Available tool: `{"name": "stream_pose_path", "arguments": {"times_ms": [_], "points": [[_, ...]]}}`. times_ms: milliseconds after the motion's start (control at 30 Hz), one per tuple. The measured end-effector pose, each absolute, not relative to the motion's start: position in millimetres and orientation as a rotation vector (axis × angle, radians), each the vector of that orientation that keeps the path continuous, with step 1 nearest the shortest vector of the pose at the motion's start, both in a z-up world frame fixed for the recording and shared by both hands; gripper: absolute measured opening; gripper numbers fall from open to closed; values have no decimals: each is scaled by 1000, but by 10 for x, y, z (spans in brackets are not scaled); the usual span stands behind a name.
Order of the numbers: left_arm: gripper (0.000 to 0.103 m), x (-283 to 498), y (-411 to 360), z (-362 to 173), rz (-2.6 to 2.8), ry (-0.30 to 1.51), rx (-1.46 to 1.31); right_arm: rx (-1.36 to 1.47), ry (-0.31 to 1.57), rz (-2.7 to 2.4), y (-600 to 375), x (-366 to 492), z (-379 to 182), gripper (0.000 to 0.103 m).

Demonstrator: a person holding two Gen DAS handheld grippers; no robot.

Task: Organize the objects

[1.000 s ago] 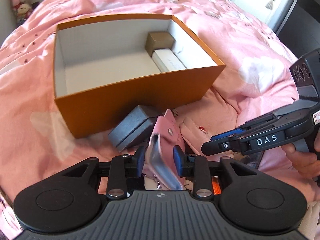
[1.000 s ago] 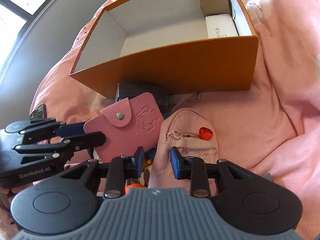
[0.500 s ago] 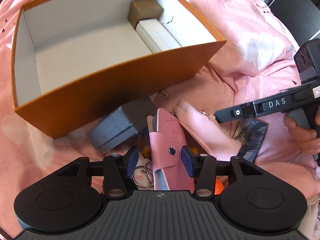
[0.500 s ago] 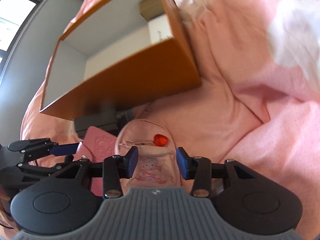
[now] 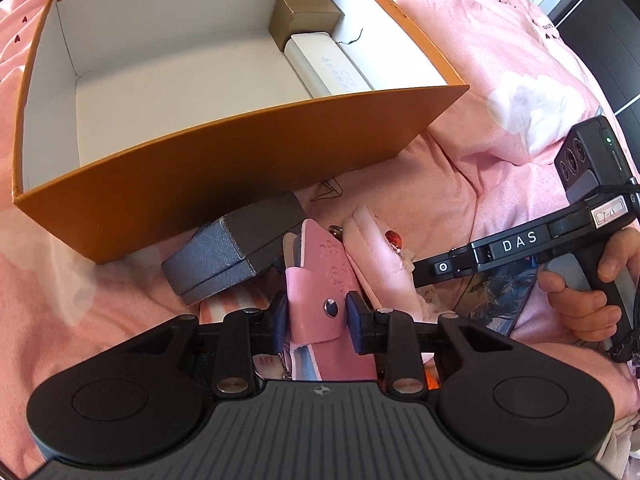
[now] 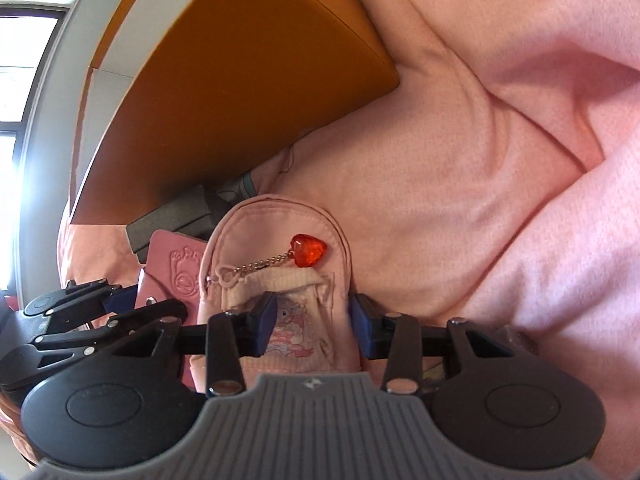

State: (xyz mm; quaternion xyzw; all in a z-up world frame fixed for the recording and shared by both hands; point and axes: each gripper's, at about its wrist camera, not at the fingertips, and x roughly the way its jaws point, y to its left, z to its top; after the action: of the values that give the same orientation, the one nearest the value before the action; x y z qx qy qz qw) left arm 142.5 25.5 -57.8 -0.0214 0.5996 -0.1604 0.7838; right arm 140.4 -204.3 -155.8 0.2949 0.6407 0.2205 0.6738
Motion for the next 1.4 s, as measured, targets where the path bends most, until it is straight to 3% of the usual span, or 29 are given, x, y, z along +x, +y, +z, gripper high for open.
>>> {"name": "stream_pose_path", "arguments": {"times_ms": [67, 133, 267, 667, 1033, 1233, 1400], "points": [[33, 1405, 265, -560, -334, 1287, -51, 636, 1424, 491, -2040, 1372, -1507, 25], [32, 1376, 278, -540, -324, 1278, -55, 605, 1402, 483, -2037, 1333, -1431, 19], [31, 1299, 333, -462, -300, 1245, -84, 537, 1321, 486, -2028, 1241, -1159, 14], [31, 1151, 485, 107, -287, 1056, -189, 395, 1067, 521, -2141, 1037, -216, 10], [31, 1513, 791, 547, -196, 853, -285, 283, 884, 559, -1914, 1520, 474, 10], [31, 1929, 899, 480, -120, 814, -325, 267, 867, 526, -1805, 2014, 456, 10], [31, 2251, 883, 103, -78, 896, -313, 253, 961, 520, -1648, 2378, 131, 10]]}}
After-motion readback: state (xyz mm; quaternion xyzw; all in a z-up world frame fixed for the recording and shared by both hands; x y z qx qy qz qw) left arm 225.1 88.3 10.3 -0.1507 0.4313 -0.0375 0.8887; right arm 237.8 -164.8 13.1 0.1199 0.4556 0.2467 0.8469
